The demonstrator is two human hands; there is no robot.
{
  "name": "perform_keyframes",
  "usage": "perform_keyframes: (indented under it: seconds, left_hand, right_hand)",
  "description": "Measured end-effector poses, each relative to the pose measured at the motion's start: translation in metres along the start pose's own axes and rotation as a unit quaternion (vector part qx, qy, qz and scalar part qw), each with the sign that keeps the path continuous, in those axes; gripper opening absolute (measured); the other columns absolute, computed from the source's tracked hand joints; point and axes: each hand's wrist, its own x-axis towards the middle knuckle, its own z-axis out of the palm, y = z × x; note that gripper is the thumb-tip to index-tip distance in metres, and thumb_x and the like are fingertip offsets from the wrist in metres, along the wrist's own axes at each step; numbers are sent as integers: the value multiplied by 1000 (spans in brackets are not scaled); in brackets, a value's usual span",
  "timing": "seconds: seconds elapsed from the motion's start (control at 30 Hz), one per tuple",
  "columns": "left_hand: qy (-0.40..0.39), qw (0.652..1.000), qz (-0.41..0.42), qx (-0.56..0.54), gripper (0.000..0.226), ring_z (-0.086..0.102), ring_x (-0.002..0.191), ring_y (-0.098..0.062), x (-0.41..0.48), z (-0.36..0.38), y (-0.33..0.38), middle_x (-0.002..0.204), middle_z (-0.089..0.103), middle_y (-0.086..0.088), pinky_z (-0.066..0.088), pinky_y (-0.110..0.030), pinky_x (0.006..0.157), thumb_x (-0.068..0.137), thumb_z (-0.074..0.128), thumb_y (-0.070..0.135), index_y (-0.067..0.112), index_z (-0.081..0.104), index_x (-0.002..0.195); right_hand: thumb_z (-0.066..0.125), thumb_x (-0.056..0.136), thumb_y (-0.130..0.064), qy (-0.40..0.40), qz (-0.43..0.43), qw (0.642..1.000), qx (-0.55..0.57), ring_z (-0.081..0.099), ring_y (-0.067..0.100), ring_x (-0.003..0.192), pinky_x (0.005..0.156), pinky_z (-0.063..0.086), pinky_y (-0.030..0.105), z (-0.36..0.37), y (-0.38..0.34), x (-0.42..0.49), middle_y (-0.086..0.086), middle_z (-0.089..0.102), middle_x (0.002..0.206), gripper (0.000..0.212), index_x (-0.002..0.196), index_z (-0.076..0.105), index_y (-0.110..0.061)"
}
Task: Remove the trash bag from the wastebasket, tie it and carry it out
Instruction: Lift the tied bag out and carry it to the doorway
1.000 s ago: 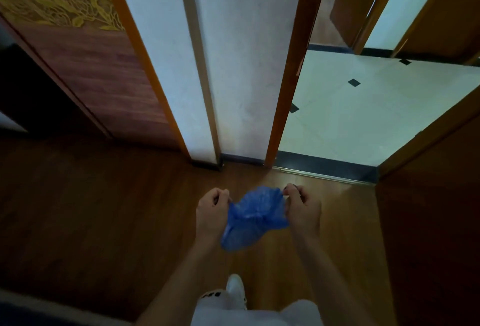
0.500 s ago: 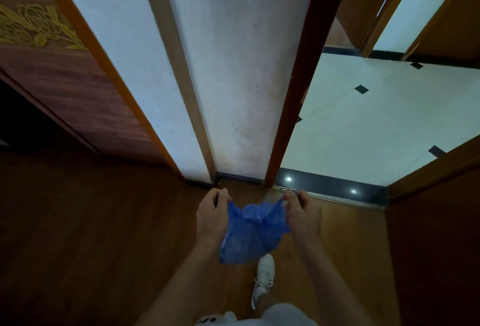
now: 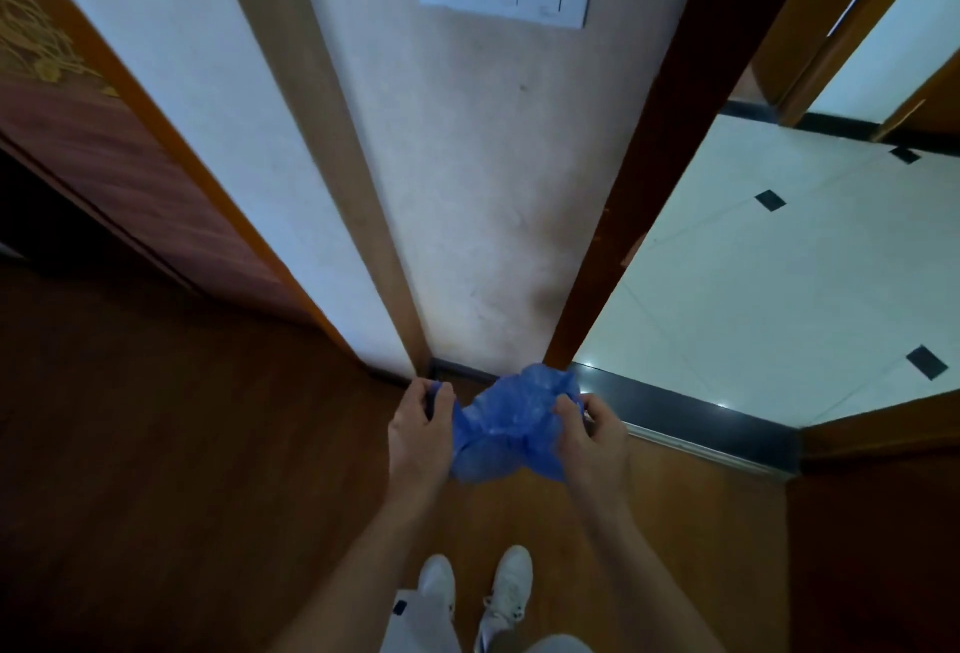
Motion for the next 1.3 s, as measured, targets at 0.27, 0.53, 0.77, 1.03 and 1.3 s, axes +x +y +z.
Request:
perform_keyframes:
  seconds: [0.27,0.53,0.77,1.03,1.3]
  left_hand:
    - [7,1000,-10,-21,16,65,82,-22,45,8,-18,84,66,-2,53,-41,74,98,54,29,15,62,94]
    - [-2,1000,5,-20,14,59,73,-12,86,20,-74,77,61,2,47,-34,68,98,54,26,14,57,91]
    - [-47,999,11,-11,13,56,66,-13,113,64,-148,70,58,0,47,-31,66,94,62,21,14,59,83]
    - [-55,997,51,-3,15,57,71,-18,166,145,-227,71,61,-10,43,-12,59,89,69,16,10,59,79]
    - [-74,994,82,4,14,60,76,-11,206,180,-257,75,63,-2,51,-17,67,91,68,17,21,59,80]
  right_hand:
    - [53,90,-40,16,-17,999,-37,50,23,58,54,41,39,30,10,31,16,55,67,36,76,58,-8]
    - [57,95,-18,21,39,998,-53,49,12,59,53,39,29,56,62,51,0,53,63,23,72,59,-13]
    - [58,95,-14,33,65,996,-46,45,14,57,52,38,31,92,143,69,8,49,62,28,69,55,-6]
    - [59,95,-19,55,35,995,-74,47,3,55,50,41,20,132,246,122,0,52,63,25,71,56,-17]
    - [60,96,-23,68,19,994,-86,59,9,67,58,49,12,152,289,168,-3,61,76,12,84,58,-26]
